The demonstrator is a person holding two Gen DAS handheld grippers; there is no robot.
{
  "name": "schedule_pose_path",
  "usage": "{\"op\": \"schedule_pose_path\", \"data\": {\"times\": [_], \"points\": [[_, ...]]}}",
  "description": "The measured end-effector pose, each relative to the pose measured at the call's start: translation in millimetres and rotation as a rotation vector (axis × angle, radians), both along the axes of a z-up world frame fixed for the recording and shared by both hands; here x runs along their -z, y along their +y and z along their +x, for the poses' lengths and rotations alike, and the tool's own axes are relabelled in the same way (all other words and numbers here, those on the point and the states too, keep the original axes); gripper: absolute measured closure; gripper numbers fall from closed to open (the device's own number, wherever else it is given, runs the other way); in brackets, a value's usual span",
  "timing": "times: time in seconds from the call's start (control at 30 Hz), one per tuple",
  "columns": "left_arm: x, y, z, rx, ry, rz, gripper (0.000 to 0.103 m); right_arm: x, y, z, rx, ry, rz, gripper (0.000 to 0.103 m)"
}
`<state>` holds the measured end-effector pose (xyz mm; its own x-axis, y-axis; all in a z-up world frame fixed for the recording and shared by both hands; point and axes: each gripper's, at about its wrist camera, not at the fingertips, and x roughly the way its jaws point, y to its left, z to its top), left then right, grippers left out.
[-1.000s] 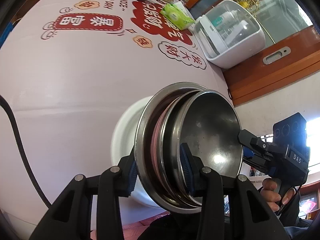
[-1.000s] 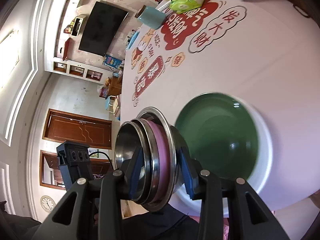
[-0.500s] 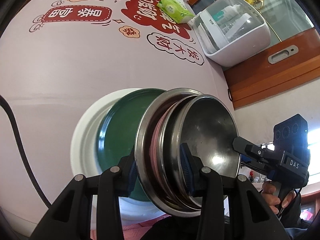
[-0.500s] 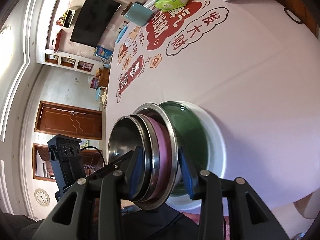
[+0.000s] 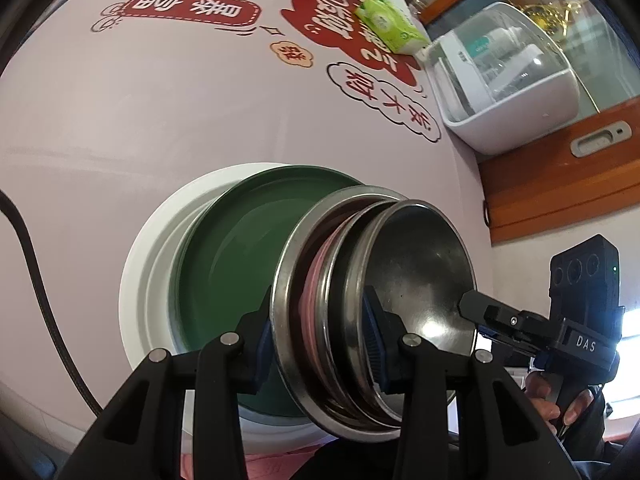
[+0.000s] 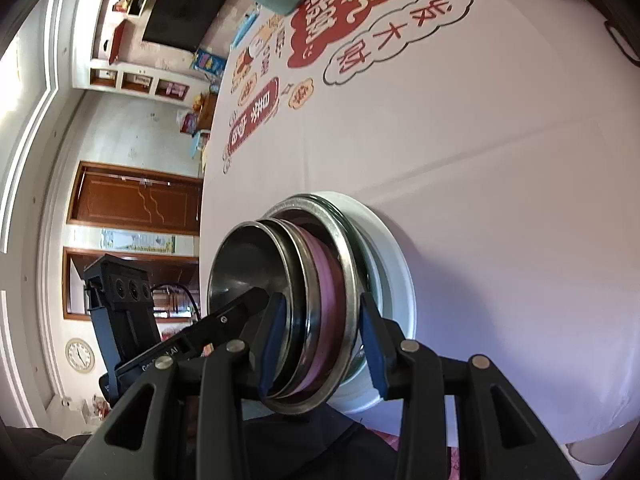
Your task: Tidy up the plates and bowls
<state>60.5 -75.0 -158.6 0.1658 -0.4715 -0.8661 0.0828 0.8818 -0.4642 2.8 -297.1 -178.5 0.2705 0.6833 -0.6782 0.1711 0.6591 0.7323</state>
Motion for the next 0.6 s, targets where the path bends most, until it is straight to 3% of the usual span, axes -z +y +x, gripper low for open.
{"op": "schedule_pose_path", "data": {"times": [0.47, 0.6], "points": [[7, -6, 7, -0.073, 0.039, 0.089, 0.062, -4, 8, 18, -0.134, -0.027, -0.040, 0.064], [6, -8, 10, -0.081, 0.041, 0.117, 0.060, -7, 12, 20, -0.172, -0.047, -0.042, 0.056]]}}
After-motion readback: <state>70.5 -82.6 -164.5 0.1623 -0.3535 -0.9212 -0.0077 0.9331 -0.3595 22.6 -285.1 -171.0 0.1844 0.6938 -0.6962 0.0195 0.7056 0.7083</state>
